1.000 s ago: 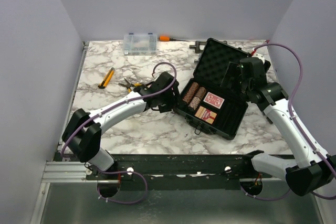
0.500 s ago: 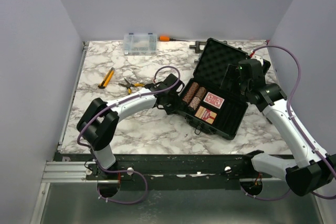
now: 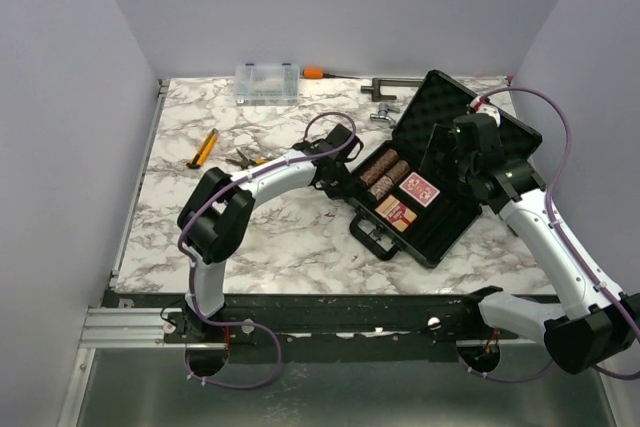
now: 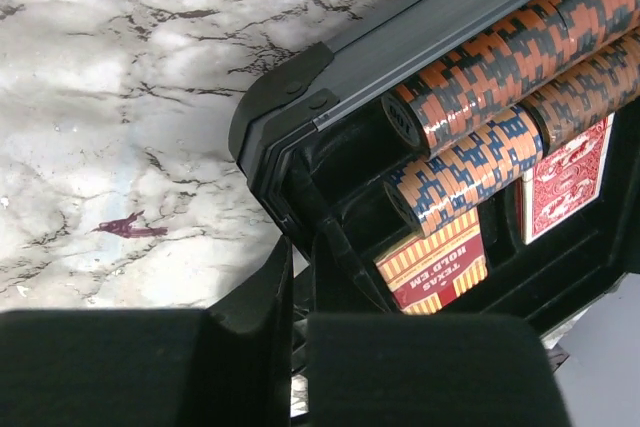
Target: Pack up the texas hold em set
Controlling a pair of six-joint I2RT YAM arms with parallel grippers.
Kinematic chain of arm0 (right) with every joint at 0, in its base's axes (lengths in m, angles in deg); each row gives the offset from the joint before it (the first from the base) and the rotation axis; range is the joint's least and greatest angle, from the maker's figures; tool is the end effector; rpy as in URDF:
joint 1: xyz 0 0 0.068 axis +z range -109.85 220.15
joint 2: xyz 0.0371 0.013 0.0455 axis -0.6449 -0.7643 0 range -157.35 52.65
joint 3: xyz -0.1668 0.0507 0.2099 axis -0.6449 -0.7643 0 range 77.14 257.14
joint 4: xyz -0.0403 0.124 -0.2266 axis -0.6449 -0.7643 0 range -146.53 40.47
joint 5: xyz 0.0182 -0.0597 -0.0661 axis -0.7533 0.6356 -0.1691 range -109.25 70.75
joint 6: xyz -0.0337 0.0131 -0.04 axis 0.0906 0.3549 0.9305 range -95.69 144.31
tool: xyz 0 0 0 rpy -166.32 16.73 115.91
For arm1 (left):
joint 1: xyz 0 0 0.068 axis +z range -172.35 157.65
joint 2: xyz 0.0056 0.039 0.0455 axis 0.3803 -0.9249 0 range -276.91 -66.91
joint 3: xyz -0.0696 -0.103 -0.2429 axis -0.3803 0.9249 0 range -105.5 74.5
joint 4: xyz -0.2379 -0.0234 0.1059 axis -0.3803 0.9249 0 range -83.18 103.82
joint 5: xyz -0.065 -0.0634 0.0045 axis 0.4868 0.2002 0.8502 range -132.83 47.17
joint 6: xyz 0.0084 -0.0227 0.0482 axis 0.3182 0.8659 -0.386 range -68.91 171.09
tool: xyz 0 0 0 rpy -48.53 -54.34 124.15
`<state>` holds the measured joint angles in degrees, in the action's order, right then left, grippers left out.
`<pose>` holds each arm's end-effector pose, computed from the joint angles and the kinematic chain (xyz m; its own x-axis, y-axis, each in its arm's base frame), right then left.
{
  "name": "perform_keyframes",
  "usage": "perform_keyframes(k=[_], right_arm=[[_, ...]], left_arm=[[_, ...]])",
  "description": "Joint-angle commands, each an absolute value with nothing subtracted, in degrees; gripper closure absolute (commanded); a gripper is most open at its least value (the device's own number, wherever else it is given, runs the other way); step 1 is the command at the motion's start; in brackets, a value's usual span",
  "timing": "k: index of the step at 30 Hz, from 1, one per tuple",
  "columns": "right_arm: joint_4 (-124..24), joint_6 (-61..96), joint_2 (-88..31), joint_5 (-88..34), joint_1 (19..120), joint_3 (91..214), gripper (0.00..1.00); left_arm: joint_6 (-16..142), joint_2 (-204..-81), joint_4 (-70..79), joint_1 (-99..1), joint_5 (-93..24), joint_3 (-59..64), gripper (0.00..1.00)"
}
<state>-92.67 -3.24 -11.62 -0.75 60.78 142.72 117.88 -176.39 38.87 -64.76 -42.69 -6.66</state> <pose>0.2186 0.0701 0.3450 -0.6056 0.2406 -0.7585 0.1886 0.9694 0.1569 0.3000 -0.2741 0.2038 -0.8736 -0.4468 -0.1930 -0.3236 0.8293 -0.4555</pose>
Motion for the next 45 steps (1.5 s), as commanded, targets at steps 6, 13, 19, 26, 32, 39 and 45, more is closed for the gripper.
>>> perform_keyframes(k=[6, 13, 19, 26, 32, 39, 45], right_arm=[[-92.7, -0.7, -13.5, 1.6, 61.0, 145.9, 0.0], [-92.2, -1.8, -13.3, 0.1, 60.9, 145.4, 0.0], [-92.1, -3.1, -12.8, -1.0, 60.9, 144.6, 0.0], [-92.3, -4.1, -12.3, -1.7, 60.9, 144.5, 0.0], [-92.1, -3.2, -12.8, -0.5, 60.9, 145.3, 0.0], [-91.2, -1.8, -16.2, -0.8, 60.9, 152.5, 0.0], [-88.6, 1.0, -19.3, -1.5, 60.9, 159.2, 0.0]], left_arm=[[112.6, -179.1, 38.3, -65.3, -39.8, -7.7, 1.0], [109.7, -176.0, 40.2, -63.5, -40.9, -0.9, 0.98], [108.9, -172.9, 40.6, -60.4, -41.5, 5.4, 0.88], [108.4, -169.5, 41.1, -56.7, -42.3, 10.5, 0.87], [107.6, -164.4, 41.2, -53.5, -45.9, 16.2, 0.87], [105.6, -160.3, 42.1, -50.6, -48.0, 20.6, 0.87], [104.3, -156.7, 39.9, -49.8, -46.9, 23.8, 0.85]])
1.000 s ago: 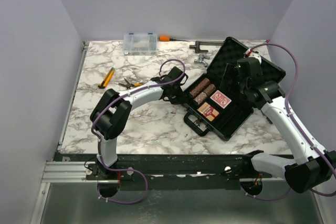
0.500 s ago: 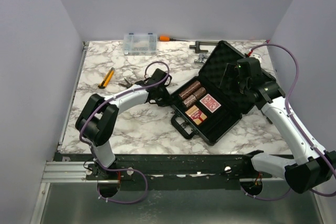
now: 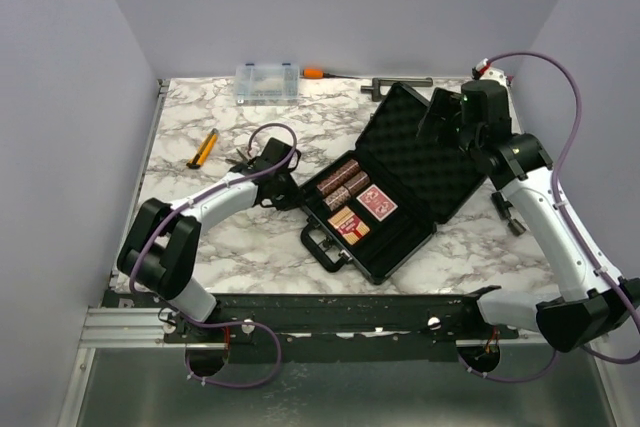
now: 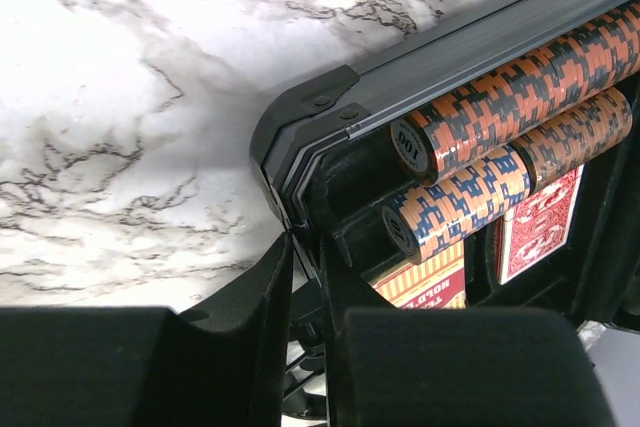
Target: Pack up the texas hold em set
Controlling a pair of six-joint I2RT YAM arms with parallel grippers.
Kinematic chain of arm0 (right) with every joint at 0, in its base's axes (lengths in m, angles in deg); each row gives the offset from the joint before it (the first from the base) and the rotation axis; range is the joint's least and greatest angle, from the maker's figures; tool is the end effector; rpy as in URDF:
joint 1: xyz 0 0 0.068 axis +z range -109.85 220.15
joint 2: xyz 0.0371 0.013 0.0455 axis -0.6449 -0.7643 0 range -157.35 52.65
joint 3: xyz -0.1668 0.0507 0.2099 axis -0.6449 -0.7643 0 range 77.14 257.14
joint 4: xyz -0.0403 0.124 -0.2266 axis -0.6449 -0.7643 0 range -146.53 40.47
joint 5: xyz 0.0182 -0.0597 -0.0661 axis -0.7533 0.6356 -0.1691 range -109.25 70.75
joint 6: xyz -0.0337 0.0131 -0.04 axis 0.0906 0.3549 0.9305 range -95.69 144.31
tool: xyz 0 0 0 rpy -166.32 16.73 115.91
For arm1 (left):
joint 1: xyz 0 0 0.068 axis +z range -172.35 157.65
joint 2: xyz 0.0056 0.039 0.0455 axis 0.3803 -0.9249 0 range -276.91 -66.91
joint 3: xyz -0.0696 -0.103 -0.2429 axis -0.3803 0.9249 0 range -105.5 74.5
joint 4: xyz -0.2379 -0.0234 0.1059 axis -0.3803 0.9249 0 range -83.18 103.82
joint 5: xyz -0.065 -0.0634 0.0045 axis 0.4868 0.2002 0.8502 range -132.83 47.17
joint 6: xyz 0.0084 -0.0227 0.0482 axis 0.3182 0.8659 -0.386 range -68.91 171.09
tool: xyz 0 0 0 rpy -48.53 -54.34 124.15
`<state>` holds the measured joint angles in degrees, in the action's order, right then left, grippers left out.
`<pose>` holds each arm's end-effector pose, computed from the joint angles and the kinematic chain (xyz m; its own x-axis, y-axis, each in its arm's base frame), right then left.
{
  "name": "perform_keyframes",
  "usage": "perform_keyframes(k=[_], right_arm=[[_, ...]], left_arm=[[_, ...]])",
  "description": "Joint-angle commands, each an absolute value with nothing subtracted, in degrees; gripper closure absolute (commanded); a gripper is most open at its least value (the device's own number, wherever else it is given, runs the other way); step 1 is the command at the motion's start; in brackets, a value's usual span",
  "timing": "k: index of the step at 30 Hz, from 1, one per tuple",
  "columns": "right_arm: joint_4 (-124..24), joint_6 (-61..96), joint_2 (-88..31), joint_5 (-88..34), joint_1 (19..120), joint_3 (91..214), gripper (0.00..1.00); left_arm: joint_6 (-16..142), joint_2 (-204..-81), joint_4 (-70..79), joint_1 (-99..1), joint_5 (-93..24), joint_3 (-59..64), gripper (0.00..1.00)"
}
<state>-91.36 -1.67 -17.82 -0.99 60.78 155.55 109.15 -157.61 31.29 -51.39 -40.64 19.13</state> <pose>0.2432 0.0795 0.3954 -0.5091 0.2527 -0.8228 0.1466 0.9674 0.2064 0.2729 -0.1530 0.1901 -0.8256 -0.5115 -0.2382 -0.3755 0.8132 -0.4446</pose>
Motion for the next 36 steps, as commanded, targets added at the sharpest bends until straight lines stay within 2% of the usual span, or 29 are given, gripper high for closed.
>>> perform_keyframes(k=[1, 4, 8, 12, 18, 26, 27, 32, 36], right_arm=[[-88.1, 1.3, -20.1, -0.9, 60.9, 160.2, 0.0], [-89.0, 2.7, -24.0, -0.7, 60.3, 164.2, 0.0], [-89.3, 3.8, -28.0, -1.4, 59.0, 169.2, 0.0], [-90.2, 3.5, -31.2, -4.9, 55.7, 173.7, 0.0], [-89.7, 2.3, -34.5, -10.3, 48.2, 175.6, 0.02], [-91.2, -2.9, -41.8, -14.7, 40.6, 176.1, 0.08], [-91.7, -3.6, -43.1, -15.8, 40.5, 176.6, 0.11], [-93.4, -3.8, -48.5, -18.1, 36.9, 179.4, 0.38], [-94.0, -3.1, -51.0, -18.9, 35.0, 178.8, 0.47]], left_arm=[[103.8, -156.0, 39.2, -49.8, -46.4, 24.2, 0.83], [102.6, -153.8, 38.2, -49.8, -46.1, 24.6, 0.75], [100.8, -151.1, 38.1, -49.8, -46.6, 23.9, 0.52], [100.1, -149.2, 38.2, -49.7, -47.0, 23.0, 0.39], [97.3, -146.7, 38.2, -49.4, -43.6, 20.4, 0.33], [93.2, -135.5, 38.2, -49.3, -40.3, 22.9, 0.33], [92.6, -133.3, 38.2, -49.3, -40.0, 24.0, 0.33], [88.7, -121.3, 38.1, -49.3, -36.1, 30.6, 0.33], [86.7, -111.3, 38.2, -49.3, -32.5, 35.1, 0.33]])
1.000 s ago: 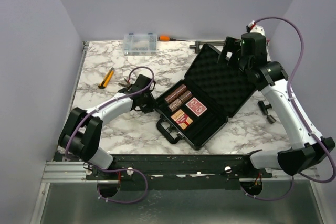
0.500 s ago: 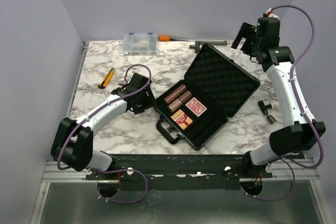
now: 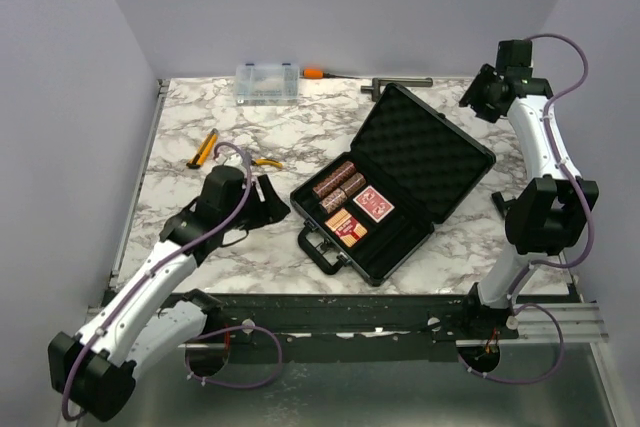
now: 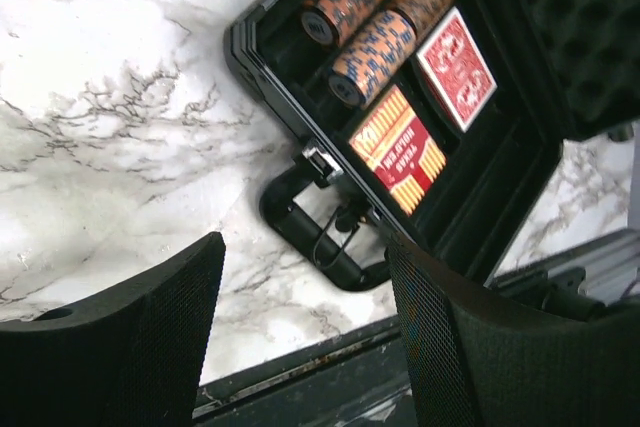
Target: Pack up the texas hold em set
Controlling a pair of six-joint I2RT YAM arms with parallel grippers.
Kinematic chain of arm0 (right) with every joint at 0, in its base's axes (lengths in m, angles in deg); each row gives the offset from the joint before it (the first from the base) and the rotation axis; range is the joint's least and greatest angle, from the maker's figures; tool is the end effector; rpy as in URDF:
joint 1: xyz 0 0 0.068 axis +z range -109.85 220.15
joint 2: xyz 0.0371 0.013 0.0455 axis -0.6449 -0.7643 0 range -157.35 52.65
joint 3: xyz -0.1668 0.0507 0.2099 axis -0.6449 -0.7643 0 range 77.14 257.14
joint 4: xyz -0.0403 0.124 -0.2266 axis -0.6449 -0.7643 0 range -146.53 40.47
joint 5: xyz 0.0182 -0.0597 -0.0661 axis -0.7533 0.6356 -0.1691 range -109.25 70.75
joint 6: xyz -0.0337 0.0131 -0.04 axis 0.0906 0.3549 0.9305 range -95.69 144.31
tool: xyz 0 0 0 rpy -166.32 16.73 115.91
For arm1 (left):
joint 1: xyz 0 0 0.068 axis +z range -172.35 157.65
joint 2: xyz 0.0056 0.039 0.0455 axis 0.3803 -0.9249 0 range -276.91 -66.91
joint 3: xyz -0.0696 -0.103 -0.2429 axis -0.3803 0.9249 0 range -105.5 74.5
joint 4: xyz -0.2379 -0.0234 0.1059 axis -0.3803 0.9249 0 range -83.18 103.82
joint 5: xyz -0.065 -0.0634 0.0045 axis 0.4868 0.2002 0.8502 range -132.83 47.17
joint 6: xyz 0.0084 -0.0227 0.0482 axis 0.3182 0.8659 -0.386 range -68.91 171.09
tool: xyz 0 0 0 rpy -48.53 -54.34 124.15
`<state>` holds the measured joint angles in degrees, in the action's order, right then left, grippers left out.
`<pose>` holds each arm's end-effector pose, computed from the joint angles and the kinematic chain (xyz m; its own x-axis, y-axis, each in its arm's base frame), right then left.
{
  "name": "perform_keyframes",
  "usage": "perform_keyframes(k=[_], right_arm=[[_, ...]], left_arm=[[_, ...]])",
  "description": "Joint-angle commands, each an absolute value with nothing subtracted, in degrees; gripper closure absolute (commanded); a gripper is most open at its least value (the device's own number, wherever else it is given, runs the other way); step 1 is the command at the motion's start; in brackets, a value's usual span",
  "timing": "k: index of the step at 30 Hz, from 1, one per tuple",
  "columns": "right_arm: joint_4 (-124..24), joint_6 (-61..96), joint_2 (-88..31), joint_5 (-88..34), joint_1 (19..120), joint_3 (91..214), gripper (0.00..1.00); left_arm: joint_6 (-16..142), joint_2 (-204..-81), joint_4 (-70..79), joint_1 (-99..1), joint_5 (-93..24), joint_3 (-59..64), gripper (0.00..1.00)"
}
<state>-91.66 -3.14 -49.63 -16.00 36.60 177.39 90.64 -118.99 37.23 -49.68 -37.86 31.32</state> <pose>0.4008 -0.0270 0.3463 -0.5699 0.4964 -0.6549 0.4114 0.8622 0.2956 0.1707 -0.0916 0.2738 -0.7630 -0.3197 -0.5618 0.0404 0.8438 -0.5351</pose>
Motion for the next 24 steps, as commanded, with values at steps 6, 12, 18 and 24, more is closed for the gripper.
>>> perform_keyframes(k=[6, 12, 18, 24], right_arm=[[-93.0, -1.7, -52.1, -23.5, 34.6, 172.9, 0.59], [-94.1, -0.3, -52.2, -29.7, 34.5, 169.0, 0.81], [-97.7, 1.2, -51.8, -34.8, 34.6, 168.4, 0.86], [-98.0, 0.0, -49.0, -40.8, 34.7, 166.2, 0.89]], left_arm=[[86.5, -101.9, 39.5, -49.3, -27.1, 39.2, 0.34], [85.4, -98.1, 41.5, -49.3, -24.2, 40.0, 0.34], [85.0, -98.5, 42.1, -49.3, -22.4, 40.8, 0.36], [85.1, -100.3, 42.1, -49.3, -23.0, 40.6, 0.38]])
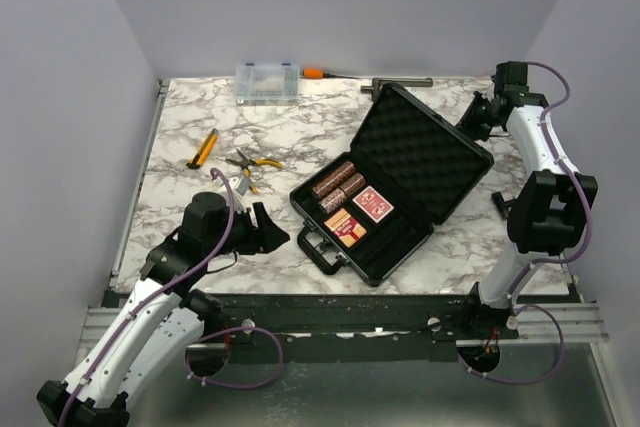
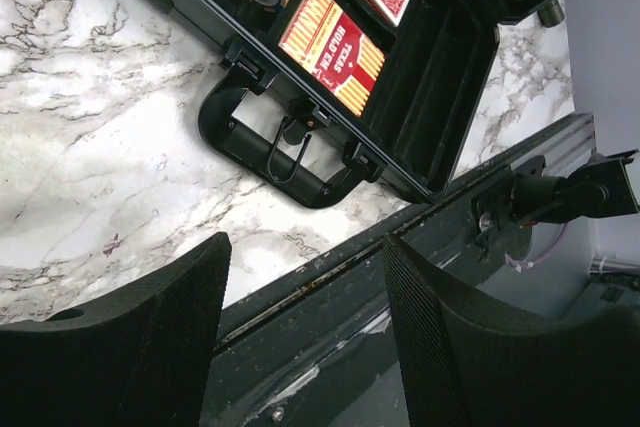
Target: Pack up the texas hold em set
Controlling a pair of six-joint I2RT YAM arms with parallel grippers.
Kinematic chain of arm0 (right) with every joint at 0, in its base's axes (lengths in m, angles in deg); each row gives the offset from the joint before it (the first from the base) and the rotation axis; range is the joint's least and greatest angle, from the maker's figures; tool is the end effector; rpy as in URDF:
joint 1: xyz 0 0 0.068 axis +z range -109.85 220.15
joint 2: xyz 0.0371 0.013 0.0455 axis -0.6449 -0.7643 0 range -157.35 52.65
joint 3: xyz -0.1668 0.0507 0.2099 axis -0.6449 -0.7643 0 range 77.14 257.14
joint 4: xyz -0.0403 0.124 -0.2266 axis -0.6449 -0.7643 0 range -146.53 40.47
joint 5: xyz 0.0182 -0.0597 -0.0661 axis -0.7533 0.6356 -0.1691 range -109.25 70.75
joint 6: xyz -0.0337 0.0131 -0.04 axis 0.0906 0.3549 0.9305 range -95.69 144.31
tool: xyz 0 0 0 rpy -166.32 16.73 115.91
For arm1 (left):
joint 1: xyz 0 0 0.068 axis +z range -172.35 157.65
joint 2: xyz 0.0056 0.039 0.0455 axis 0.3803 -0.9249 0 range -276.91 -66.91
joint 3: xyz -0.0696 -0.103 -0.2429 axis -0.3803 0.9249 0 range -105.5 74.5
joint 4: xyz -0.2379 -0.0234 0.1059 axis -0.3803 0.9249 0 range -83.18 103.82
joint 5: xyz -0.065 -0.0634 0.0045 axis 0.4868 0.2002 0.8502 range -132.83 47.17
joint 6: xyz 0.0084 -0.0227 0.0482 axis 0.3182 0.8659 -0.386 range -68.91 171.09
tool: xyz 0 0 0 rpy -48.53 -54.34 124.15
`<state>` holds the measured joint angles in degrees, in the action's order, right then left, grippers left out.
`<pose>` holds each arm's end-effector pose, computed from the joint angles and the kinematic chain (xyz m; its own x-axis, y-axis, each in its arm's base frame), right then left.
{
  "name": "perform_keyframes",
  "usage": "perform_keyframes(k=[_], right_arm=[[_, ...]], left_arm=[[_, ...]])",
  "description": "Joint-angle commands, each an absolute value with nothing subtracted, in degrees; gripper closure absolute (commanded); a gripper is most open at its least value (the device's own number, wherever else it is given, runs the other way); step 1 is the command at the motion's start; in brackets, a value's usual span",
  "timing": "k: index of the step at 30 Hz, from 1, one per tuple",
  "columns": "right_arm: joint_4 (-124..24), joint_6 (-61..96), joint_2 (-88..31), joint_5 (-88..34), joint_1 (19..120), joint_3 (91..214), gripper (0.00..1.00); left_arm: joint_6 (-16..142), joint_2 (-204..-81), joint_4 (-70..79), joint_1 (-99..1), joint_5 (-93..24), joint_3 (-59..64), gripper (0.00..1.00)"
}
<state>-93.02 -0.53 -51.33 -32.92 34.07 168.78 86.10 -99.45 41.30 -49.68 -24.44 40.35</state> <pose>0.3956 -0.0338 0.2860 -0.7588 0.4913 -0.4276 0.3192 0.8528 0.4134 0.1114 -0.0701 0.2639 -0.7798 -0.2098 -0.5898 0.2732 0.7336 -0.6222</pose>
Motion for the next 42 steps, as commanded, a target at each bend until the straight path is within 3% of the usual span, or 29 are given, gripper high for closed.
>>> perform_keyframes(k=[1, 42], right_arm=[[-98.1, -0.3, -48.7, -41.6, 34.7, 166.0, 0.89], [-97.1, -5.7, -35.3, -56.9, 39.1, 157.6, 0.92]], left_arm=[[85.1, -100.5, 42.1, -49.3, -23.0, 40.7, 0.38], [91.0, -108.1, 40.6, -49.4, -25.0, 42.6, 0.47]])
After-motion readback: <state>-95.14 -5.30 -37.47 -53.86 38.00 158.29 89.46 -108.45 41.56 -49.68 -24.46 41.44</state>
